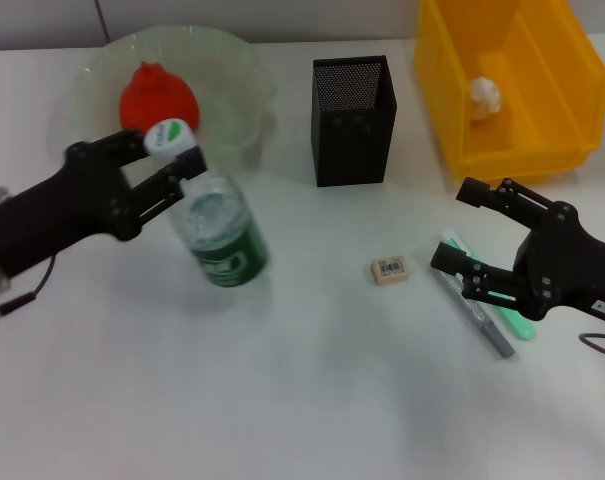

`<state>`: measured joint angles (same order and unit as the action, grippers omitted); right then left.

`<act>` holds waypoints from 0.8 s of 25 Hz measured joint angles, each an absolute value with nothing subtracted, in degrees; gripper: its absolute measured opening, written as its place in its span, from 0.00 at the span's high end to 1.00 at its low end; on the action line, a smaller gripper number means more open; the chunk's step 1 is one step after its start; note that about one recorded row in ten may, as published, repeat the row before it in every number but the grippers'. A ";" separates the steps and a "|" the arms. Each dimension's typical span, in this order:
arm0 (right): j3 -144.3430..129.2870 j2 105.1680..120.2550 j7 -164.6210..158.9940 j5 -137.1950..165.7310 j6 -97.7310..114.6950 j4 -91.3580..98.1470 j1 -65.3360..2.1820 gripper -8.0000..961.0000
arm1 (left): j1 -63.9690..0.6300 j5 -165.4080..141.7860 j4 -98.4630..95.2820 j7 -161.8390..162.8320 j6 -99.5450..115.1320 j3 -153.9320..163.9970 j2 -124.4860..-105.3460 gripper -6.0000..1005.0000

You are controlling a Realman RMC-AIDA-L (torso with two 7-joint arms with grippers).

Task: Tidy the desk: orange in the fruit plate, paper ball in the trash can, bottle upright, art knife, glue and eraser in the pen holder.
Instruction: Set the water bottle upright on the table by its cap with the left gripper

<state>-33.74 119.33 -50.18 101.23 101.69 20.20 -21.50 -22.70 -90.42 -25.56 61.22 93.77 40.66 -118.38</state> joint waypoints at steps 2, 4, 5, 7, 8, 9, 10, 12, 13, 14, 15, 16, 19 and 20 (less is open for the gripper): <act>-33.69 119.33 -50.16 100.75 101.73 19.57 -21.62 0.12 | -21.32 -87.19 -21.12 51.46 95.72 39.26 -118.52 0.51; -33.69 119.35 -50.27 98.90 101.77 18.02 -21.94 0.12 | -20.27 -82.01 -14.23 36.68 96.89 38.62 -118.71 0.51; -33.69 119.35 -50.27 98.90 101.77 18.02 -21.94 0.12 | -20.27 -82.01 -14.23 36.68 96.89 38.62 -118.71 0.50; -33.69 119.39 -50.44 97.74 102.23 16.83 -22.17 0.12 | -20.23 -78.13 -9.63 29.51 96.22 38.51 -118.78 0.50; -33.69 119.44 -50.43 97.25 102.43 16.20 -22.31 0.12 | -20.33 -76.60 -7.75 26.99 95.89 38.46 -118.81 0.50; -33.66 119.55 -49.88 96.71 102.30 15.11 -22.70 0.12 | -20.53 -73.32 -4.48 22.28 95.41 38.40 -118.98 0.50; -33.66 119.55 -49.88 96.71 102.30 15.11 -22.70 0.12 | -20.53 -73.32 -4.48 22.28 95.41 38.40 -118.98 0.50; -33.65 119.62 -48.70 96.61 101.54 13.81 -23.32 0.12 | -20.76 -70.53 -2.17 18.82 95.30 38.34 -119.12 0.49; -33.63 119.63 -48.15 96.59 101.17 13.25 -23.61 0.12 | -21.02 -69.38 -1.17 17.32 95.28 38.33 -119.16 0.49; -33.58 119.64 -47.01 96.53 100.27 12.24 -24.12 0.12 | -21.33 -68.64 -0.52 16.28 95.25 38.32 -119.18 0.49; -33.58 119.64 -47.01 96.53 100.27 12.24 -24.12 0.12 | -21.54 -68.50 -0.20 15.75 95.03 38.32 -119.18 0.49; -33.57 119.64 -46.75 96.52 100.00 12.03 -24.24 0.12 | -21.77 -68.40 0.01 15.36 94.70 38.30 -119.18 0.49; -33.56 119.64 -46.49 96.50 99.57 11.70 -24.48 0.12 | -22.52 -68.39 0.36 15.18 92.68 37.60 -119.18 0.48; -33.57 119.64 -46.44 96.50 99.42 11.48 -24.64 0.12 | -22.52 -68.39 0.36 15.18 92.68 37.60 -119.18 0.48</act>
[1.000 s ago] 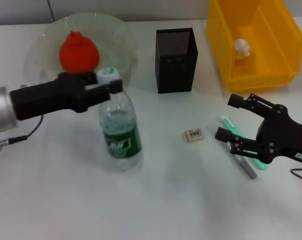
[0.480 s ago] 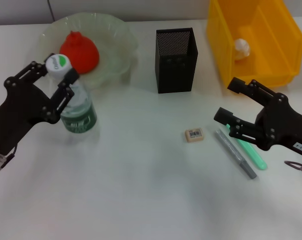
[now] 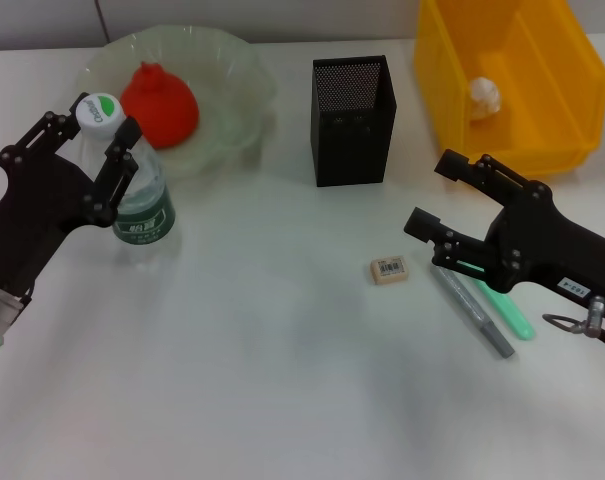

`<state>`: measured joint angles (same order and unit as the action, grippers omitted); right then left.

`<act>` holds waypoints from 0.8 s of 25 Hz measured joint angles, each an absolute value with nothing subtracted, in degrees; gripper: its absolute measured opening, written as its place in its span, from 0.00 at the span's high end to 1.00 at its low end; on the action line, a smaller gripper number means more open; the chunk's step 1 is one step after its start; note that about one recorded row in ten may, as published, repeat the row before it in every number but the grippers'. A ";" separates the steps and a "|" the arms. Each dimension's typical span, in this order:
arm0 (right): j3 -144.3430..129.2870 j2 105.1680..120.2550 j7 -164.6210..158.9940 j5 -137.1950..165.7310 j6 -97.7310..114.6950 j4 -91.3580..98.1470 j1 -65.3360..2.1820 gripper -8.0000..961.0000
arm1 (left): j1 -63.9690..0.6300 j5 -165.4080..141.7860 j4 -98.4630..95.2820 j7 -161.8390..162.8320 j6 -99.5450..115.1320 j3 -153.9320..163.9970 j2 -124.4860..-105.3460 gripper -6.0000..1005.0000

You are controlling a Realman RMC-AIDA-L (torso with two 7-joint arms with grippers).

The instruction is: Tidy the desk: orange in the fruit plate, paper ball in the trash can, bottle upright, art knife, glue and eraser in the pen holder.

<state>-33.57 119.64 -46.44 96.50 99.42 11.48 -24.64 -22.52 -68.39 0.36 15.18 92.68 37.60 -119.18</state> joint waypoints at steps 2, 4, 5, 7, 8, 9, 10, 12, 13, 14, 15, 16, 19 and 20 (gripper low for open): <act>-33.57 119.64 -46.33 96.49 99.19 11.24 -24.81 0.12 | -22.88 -68.37 0.48 15.10 91.57 37.16 -119.18 0.48; -33.28 119.63 -45.98 96.45 99.03 11.13 -24.85 0.12 | -23.16 -68.36 0.54 14.25 90.50 36.88 -119.18 0.48; -33.28 119.63 -45.98 96.45 99.03 11.13 -24.85 0.12 | -23.22 -68.36 0.56 13.64 89.98 36.71 -119.18 0.47; -32.58 119.62 -45.84 96.36 98.98 11.10 -24.74 0.12 | -23.32 -68.35 0.59 12.66 89.39 35.93 -119.18 0.47; -32.28 119.61 -45.81 96.25 98.96 11.09 -24.70 0.12 | -23.34 -68.33 0.59 12.51 89.33 35.59 -119.18 0.47; -32.08 119.61 -45.79 96.14 98.94 11.09 -24.66 0.12 | -23.36 -68.29 0.60 12.45 89.31 35.43 -119.17 0.47; -31.96 119.62 -45.76 96.02 98.93 11.07 -24.60 0.12 | -23.36 -68.27 0.61 12.40 89.30 35.33 -119.18 0.47; -31.82 119.59 -45.74 95.88 98.91 11.08 -24.55 0.12 | -23.37 -68.29 0.63 12.39 89.47 35.32 -119.18 0.46; -31.74 119.56 -45.73 95.87 98.90 11.08 -24.54 0.12 | -23.33 -68.30 0.63 12.39 89.83 35.33 -119.18 0.46; -31.70 119.53 -45.72 95.87 98.89 11.08 -24.58 0.12 | -22.93 -68.34 0.48 12.40 91.80 35.30 -119.15 0.46; -31.70 119.53 -45.72 95.87 98.89 11.08 -24.58 0.12 | -22.93 -68.34 0.48 12.40 91.80 35.30 -119.15 0.46; -31.68 119.52 -45.71 95.87 98.89 11.12 -24.59 0.12 | -22.59 -68.34 0.35 12.45 93.38 35.28 -119.07 0.46; -31.63 119.47 -45.70 95.84 98.93 11.36 -24.59 0.12 | -20.79 -68.39 -0.79 13.75 100.07 35.25 -118.64 0.40; -31.62 119.43 -45.70 95.82 98.93 11.44 -24.56 0.12 | -19.72 -68.39 -2.13 15.27 102.87 35.25 -118.51 0.37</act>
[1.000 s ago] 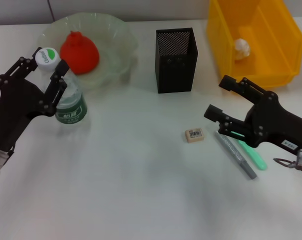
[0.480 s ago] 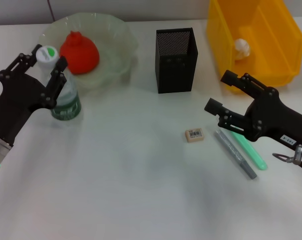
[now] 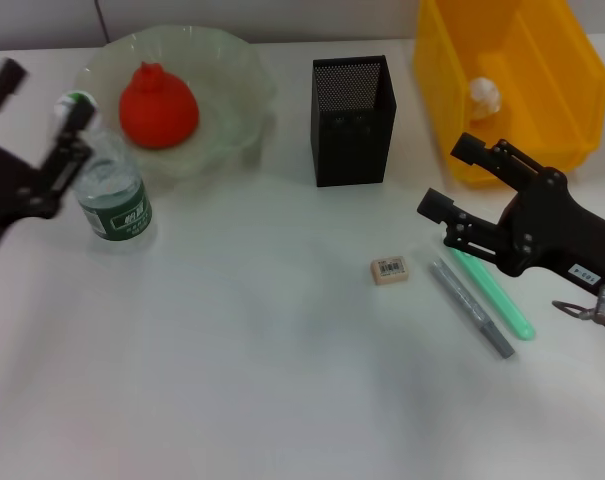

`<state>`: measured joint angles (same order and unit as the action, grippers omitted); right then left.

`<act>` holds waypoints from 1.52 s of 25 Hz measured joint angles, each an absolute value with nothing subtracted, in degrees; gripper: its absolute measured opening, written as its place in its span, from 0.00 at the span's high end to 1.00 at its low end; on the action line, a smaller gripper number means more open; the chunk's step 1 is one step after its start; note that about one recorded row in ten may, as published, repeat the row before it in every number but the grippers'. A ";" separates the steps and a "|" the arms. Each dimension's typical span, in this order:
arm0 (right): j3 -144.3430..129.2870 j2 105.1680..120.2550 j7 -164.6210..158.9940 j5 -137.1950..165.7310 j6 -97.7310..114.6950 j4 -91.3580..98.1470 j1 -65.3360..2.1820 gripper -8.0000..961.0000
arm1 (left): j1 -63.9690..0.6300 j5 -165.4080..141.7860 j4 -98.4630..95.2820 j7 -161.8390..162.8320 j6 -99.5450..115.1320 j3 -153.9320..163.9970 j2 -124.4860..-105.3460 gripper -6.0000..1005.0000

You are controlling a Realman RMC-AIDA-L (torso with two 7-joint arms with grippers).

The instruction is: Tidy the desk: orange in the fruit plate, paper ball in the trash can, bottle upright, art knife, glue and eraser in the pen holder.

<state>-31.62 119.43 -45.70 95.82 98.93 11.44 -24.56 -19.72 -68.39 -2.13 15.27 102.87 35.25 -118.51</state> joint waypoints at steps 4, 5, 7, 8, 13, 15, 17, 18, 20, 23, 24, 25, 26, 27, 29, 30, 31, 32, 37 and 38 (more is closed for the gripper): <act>-31.56 119.23 -46.20 95.80 99.35 13.44 -24.40 0.12 | -14.92 -69.34 -11.34 26.35 107.92 36.08 -118.18 0.31; -31.63 119.21 -47.09 95.85 99.72 14.95 -24.31 0.12 | -14.12 -70.76 -13.98 29.51 108.10 37.08 -117.79 0.30; -31.92 119.20 -50.82 96.16 100.58 19.59 -23.99 0.12 | -13.03 -74.44 -18.71 35.72 108.37 39.49 -116.66 0.29; -32.21 119.16 -54.14 96.54 101.11 23.47 -23.68 0.12 | -12.86 -77.29 -20.86 39.45 108.60 41.02 -115.71 0.29; -33.48 119.11 -77.31 102.26 106.66 47.49 -22.63 0.12 | -14.71 -86.76 -24.72 49.08 108.56 44.42 -114.23 0.27; -34.46 119.15 -90.21 106.86 107.62 59.49 -22.83 0.13 | -16.12 -91.28 -25.46 50.35 106.87 44.50 -114.68 0.26; -37.28 119.19 -102.25 113.41 107.78 69.81 -23.80 0.13 | -17.76 -95.80 -25.70 51.13 105.60 44.52 -114.96 0.25; -38.89 119.21 -107.11 116.57 107.76 73.86 -24.36 0.13 | -18.38 -97.26 -25.76 51.47 105.33 44.44 -115.00 0.24; -43.26 119.23 -117.03 124.50 107.73 81.33 -26.03 0.14 | -19.77 -100.27 -25.81 52.54 104.56 44.25 -115.24 0.23; -50.67 119.20 -129.34 136.21 108.23 87.42 -29.29 0.14 | -21.05 -102.29 -25.86 53.45 103.12 44.33 -115.57 0.23; -55.72 119.18 -134.37 142.58 108.79 88.82 -31.33 0.15 | -21.30 -102.45 -25.88 53.55 102.81 44.46 -115.60 0.23; -55.72 119.18 -134.37 142.58 108.79 88.82 -31.33 0.15 | -21.50 -102.57 -25.89 53.65 102.48 44.57 -115.62 0.23; -58.77 119.16 -136.97 146.49 108.75 89.20 -32.51 0.15 | -21.69 -102.61 -25.90 53.84 102.13 44.67 -115.64 0.23; -60.83 119.18 -138.34 148.88 108.51 89.19 -33.17 0.15 | -21.79 -102.63 -25.91 53.94 101.93 44.70 -115.66 0.23; -69.30 119.38 -143.11 155.26 104.35 87.00 -34.67 0.16 | -21.90 -102.66 -25.93 54.03 101.53 44.72 -115.71 0.23; -69.30 119.38 -143.11 155.26 104.35 87.00 -34.67 0.16 | -21.90 -102.66 -25.93 54.03 101.53 44.72 -115.71 0.23; -71.97 119.40 -144.52 156.61 101.86 85.41 -34.99 0.16 | -21.99 -102.70 -25.95 54.06 100.60 44.74 -115.83 0.23; -73.97 119.41 -145.60 157.53 99.63 83.97 -35.21 0.16 | -21.99 -102.70 -25.96 54.06 100.41 44.77 -115.88 0.23; -79.53 119.43 -147.77 158.62 90.01 75.90 -37.01 0.17 | -22.06 -102.76 -25.81 54.09 98.73 44.90 -116.18 0.23; -80.24 119.43 -147.81 158.55 88.71 74.69 -37.30 0.18 | -22.06 -102.77 -25.72 54.09 98.56 44.91 -116.17 0.23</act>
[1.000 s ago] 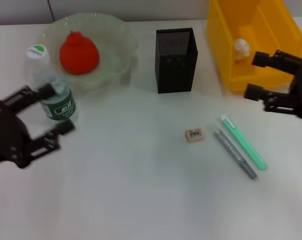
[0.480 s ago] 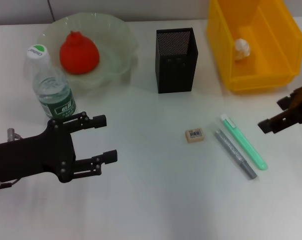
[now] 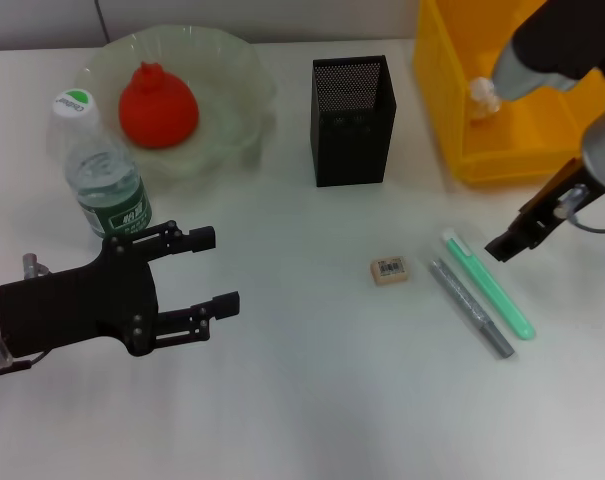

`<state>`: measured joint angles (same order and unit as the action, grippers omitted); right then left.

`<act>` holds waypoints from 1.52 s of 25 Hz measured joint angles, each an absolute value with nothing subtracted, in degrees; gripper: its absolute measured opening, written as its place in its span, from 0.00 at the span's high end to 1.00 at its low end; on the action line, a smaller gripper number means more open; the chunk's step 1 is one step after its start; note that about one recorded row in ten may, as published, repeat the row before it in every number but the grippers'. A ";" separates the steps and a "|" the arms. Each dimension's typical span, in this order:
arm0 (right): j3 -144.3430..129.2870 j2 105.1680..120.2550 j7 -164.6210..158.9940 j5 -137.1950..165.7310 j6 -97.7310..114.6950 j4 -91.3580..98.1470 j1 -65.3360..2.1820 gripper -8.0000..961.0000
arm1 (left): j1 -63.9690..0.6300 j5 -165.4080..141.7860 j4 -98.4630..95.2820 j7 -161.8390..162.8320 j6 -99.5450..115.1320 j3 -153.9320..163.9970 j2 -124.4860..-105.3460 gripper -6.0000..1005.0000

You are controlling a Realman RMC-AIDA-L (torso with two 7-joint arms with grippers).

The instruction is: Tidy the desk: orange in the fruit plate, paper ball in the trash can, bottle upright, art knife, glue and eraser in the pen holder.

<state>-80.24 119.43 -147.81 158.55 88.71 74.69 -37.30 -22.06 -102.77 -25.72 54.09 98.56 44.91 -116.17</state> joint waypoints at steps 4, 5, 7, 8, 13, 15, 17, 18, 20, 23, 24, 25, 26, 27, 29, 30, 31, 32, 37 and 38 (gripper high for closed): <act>-82.89 119.58 -147.98 158.20 84.35 71.55 -37.71 0.22 | -22.05 -102.80 -25.61 54.11 97.58 44.91 -116.15 0.23; -83.41 119.61 -148.00 157.80 83.23 71.07 -37.68 0.27 | -22.04 -102.82 -25.57 54.12 97.33 44.92 -116.18 0.23; -84.18 119.66 -148.03 156.93 81.53 69.86 -37.67 0.35 | -22.07 -102.97 -25.51 54.14 96.91 44.97 -116.31 0.23; -84.30 119.66 -148.04 156.72 81.13 69.41 -37.69 0.39 | -22.09 -103.11 -25.50 54.16 96.75 44.99 -116.39 0.23; -84.57 119.68 -148.09 155.53 79.23 67.20 -38.00 0.57 | -22.18 -103.66 -25.37 54.22 95.97 45.00 -116.77 0.23; -84.61 119.64 -148.08 154.25 78.58 65.97 -38.33 0.60 | -22.18 -103.90 -25.36 54.22 95.63 45.00 -116.96 0.23; -84.69 119.56 -148.04 153.70 77.93 65.46 -38.45 0.61 | -22.25 -104.27 -25.36 54.23 95.45 45.00 -117.13 0.23; -84.79 119.57 -147.92 153.62 77.66 65.39 -38.42 0.61 | -22.36 -104.58 -25.36 54.23 95.41 45.00 -117.20 0.23; -85.27 119.57 -147.88 153.59 77.03 64.96 -38.38 0.63 | -22.51 -105.02 -25.36 54.23 95.34 45.00 -117.31 0.23; -85.55 119.58 -147.87 153.51 76.54 63.90 -38.42 0.65 | -22.58 -105.24 -25.36 54.23 95.29 44.97 -117.42 0.23; -85.56 119.59 -147.85 153.49 76.27 63.51 -38.43 0.66 | -22.58 -105.25 -25.37 54.23 95.26 44.88 -117.44 0.23; -85.57 119.60 -147.82 153.48 75.96 63.17 -38.43 0.67 | -22.57 -105.25 -25.37 54.23 95.24 44.81 -117.44 0.23; -85.59 119.60 -147.80 153.47 75.69 62.89 -38.44 0.68 | -22.55 -105.25 -25.38 54.23 95.22 44.77 -117.44 0.23; -85.66 119.61 -147.76 153.47 75.41 62.65 -38.44 0.69 | -22.52 -105.25 -25.38 54.23 95.20 44.75 -117.44 0.23; -86.09 119.64 -147.73 153.45 74.93 62.33 -38.42 0.70 | -22.50 -105.25 -25.39 54.23 95.19 44.75 -117.44 0.23; -86.53 119.66 -147.73 153.45 74.73 62.30 -38.36 0.71 | -22.48 -105.25 -25.39 54.23 95.18 44.77 -117.44 0.23; -86.94 119.69 -147.72 153.45 74.60 62.26 -38.29 0.72 | -22.47 -105.25 -25.40 54.23 95.04 44.83 -117.43 0.23; -87.37 119.72 -147.72 153.44 74.46 62.25 -38.19 0.73 | -22.45 -105.25 -25.40 54.23 94.90 44.85 -117.43 0.23; -87.60 119.71 -147.70 153.23 74.63 65.32 -36.42 0.77 | -22.34 -105.25 -25.40 54.23 94.68 44.89 -117.45 0.23; -87.49 119.65 -147.69 152.90 74.93 66.69 -35.79 0.78 | -22.34 -105.25 -25.40 54.23 94.68 44.89 -117.45 0.23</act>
